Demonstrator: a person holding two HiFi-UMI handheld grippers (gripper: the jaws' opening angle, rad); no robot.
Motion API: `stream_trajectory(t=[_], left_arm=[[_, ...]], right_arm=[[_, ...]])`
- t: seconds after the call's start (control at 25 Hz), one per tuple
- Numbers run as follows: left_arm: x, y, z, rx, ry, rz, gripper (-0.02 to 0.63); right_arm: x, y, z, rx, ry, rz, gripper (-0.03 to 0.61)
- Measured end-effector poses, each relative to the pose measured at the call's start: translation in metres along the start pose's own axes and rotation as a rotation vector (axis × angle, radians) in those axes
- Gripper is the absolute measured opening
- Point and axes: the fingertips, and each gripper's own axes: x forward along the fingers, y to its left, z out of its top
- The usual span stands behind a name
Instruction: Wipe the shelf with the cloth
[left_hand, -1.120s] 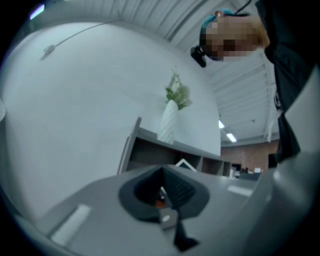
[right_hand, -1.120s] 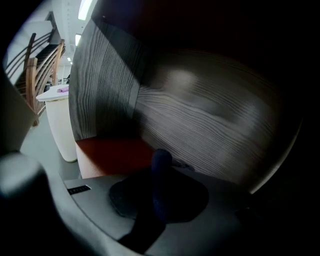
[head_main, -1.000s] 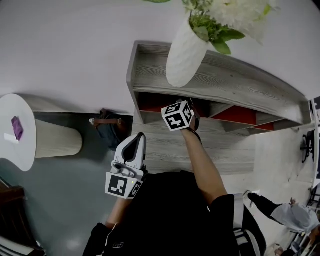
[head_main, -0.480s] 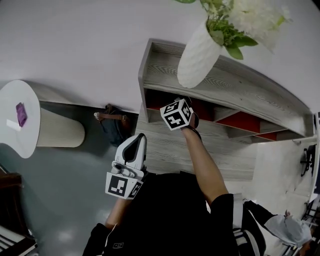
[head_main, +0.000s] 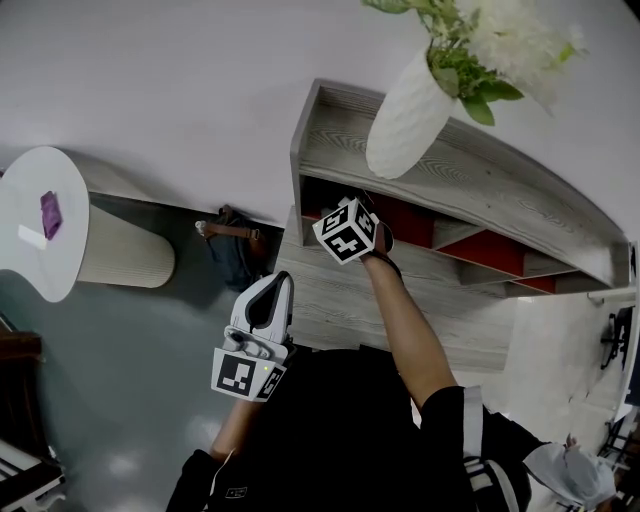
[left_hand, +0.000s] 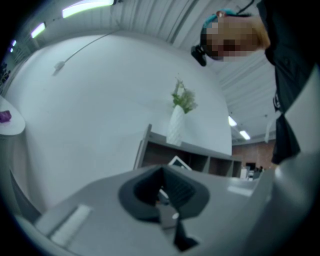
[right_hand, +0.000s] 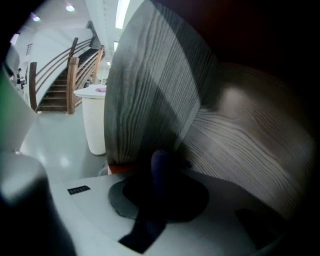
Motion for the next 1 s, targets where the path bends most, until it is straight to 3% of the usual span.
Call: stream_trajectory(t=[0.52, 0.84, 1.0], left_arm=[[0.001, -0.002, -0.001, -0.002, 0.001, -0.018, 0.005], [0.002, 0.000, 0.000, -0.006, -0.006, -0.031, 0.005], [0.002, 0.000, -0.001, 0.000, -0.005, -0.040, 0.005]], right_arm=[[-0.007, 0.035, 0.010, -0.127, -0.049, 0.128, 0.054], [-0.024, 0.054, 0.005, -0.128, -0.053, 0.197, 0.054], [-0.036, 0.055, 0.004, -0.090, -0.087, 0.172, 0.054]])
